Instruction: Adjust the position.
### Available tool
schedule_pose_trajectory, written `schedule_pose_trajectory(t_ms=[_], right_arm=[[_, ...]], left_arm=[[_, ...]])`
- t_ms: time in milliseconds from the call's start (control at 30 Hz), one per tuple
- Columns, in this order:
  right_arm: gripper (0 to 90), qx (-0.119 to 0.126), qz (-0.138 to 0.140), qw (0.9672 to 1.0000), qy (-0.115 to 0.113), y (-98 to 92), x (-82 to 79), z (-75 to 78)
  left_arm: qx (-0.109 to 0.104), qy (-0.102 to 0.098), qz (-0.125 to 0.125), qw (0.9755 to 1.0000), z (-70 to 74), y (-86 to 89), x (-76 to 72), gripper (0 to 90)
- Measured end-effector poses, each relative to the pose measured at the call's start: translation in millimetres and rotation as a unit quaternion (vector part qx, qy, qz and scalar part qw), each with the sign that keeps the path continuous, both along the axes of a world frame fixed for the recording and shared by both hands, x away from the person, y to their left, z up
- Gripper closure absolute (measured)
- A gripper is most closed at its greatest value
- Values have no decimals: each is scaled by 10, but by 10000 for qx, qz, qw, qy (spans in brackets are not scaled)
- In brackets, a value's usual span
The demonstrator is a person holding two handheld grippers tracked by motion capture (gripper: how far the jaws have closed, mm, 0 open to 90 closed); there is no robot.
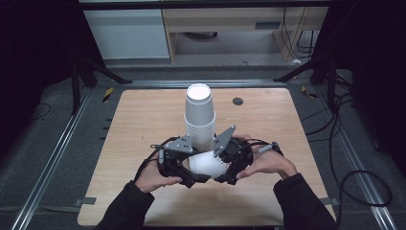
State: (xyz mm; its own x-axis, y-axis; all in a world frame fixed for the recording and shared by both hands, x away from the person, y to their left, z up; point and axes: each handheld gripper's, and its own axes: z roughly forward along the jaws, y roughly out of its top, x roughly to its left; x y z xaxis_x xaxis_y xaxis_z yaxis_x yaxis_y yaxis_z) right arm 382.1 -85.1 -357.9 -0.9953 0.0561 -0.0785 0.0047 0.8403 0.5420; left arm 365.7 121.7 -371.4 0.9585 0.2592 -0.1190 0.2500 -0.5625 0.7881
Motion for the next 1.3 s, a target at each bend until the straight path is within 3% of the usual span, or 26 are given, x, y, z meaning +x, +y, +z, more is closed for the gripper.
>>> schedule_pose_trajectory(t_ms=[567, 1067, 1300], right_arm=[[94, -60, 46, 10000, 26, 33, -1, -16], [37, 73, 69, 9999, 69, 14, -8, 4], [27, 446, -138, 9988, 109, -115, 4, 109]], left_arm=[[45, 112, -58, 9999, -13, 8, 0, 198], [-129, 157, -29, 9998, -11, 85, -12, 205], [-215, 190, 37, 9996, -23, 163, -16, 204]])
